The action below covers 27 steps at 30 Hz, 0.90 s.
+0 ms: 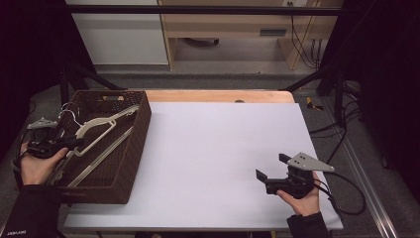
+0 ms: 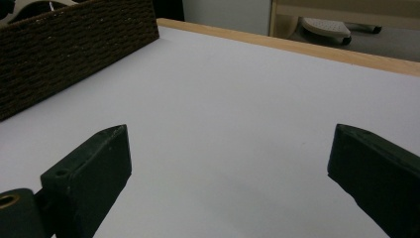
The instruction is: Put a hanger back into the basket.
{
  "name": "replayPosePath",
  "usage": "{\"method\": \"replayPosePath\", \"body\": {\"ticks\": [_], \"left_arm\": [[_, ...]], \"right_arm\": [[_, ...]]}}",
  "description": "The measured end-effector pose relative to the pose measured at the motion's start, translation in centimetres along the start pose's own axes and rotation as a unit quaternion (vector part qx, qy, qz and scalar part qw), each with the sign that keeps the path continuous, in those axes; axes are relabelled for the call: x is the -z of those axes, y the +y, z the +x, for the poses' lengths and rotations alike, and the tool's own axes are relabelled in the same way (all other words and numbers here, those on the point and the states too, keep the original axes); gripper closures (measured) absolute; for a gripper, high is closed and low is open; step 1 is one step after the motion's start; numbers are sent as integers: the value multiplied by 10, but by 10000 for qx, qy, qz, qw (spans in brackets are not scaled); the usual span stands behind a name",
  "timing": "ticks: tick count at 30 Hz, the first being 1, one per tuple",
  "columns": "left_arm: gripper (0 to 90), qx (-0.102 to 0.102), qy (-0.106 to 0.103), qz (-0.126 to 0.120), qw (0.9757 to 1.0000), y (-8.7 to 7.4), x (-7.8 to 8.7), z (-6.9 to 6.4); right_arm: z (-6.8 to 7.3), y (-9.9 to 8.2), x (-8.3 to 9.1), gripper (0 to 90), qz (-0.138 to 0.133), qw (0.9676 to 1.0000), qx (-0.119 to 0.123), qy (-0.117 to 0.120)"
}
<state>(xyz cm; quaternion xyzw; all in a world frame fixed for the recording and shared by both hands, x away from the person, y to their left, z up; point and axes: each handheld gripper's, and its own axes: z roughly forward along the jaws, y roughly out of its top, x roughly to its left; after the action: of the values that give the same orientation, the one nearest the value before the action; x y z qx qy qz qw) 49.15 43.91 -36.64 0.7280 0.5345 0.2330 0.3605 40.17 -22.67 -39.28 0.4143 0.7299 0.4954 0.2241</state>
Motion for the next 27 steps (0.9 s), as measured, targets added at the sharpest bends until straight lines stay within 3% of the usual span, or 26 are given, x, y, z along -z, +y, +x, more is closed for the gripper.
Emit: {"method": "replayPosePath", "body": {"ticks": [3,6,10,12,14,18,19,20,23,27], "left_arm": [[597,-12,38,-208,9998,2,10,-5],[586,-62,-124,-432,9990,4,17,-14],[521,-294,-343,-709,9965,5,22,-36],[482,-355,-556,-860,9941,6,22,-47],[436,-399,-631,-1014,9920,6,22,-58],[337,-460,-1053,-1285,9850,5,22,-80],[320,-460,-1053,-1285,9850,5,22,-80],[287,-546,-1248,-1389,9809,4,23,-91],[190,-652,-1552,-1435,9752,0,22,-108],[87,-758,-1806,-1365,9711,-6,18,-130]], "right_arm": [[0,0,-1,36,3,10000,0,-4],[0,0,-1,35,4,10000,6,0],[0,0,-1,35,-8,10000,11,-11],[0,-1,-1,34,11,10000,30,-8],[1,-1,-2,34,9,10000,31,-8],[1,-1,-1,33,11,10000,45,-14],[1,-1,-1,33,-8,10000,47,-14],[0,-1,0,33,-19,10000,60,-2],[0,-1,1,31,-79,10000,51,1],[0,-1,2,21,-144,9999,59,20]]}}
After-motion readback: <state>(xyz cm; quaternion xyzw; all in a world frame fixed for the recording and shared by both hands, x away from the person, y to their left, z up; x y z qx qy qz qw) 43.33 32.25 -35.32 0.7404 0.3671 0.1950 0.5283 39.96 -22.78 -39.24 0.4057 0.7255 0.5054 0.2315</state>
